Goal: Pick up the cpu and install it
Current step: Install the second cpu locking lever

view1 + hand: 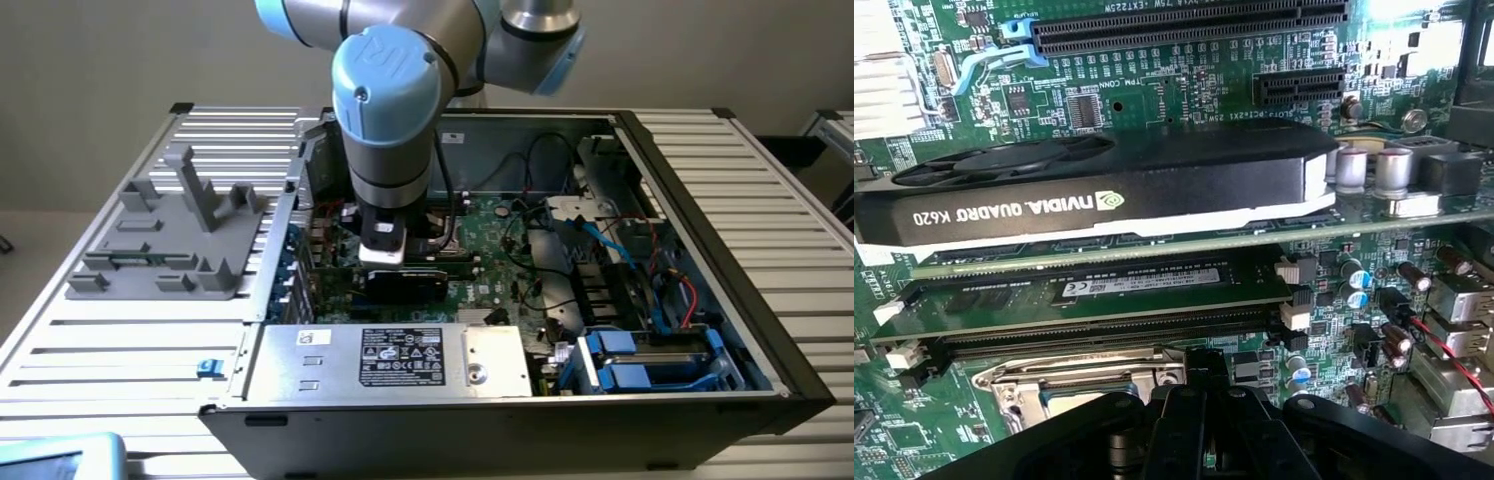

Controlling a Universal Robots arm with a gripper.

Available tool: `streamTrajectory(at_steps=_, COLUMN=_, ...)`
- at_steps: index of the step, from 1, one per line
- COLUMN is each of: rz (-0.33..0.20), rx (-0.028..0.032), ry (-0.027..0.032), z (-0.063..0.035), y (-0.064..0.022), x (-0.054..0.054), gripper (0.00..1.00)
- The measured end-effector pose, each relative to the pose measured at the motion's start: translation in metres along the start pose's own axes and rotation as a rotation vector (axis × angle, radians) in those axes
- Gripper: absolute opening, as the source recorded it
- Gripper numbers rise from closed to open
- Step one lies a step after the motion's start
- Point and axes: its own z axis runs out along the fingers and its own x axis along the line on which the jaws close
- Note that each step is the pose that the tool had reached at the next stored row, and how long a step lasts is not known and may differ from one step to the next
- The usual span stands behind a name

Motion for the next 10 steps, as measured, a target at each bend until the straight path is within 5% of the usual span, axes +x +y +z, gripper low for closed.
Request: streamTrajectory(at_steps=10, rz=0.0, rx=0.0001, ry=0.0, z=0.0039, y=-0.0008, x=-0.0001, gripper=0.11)
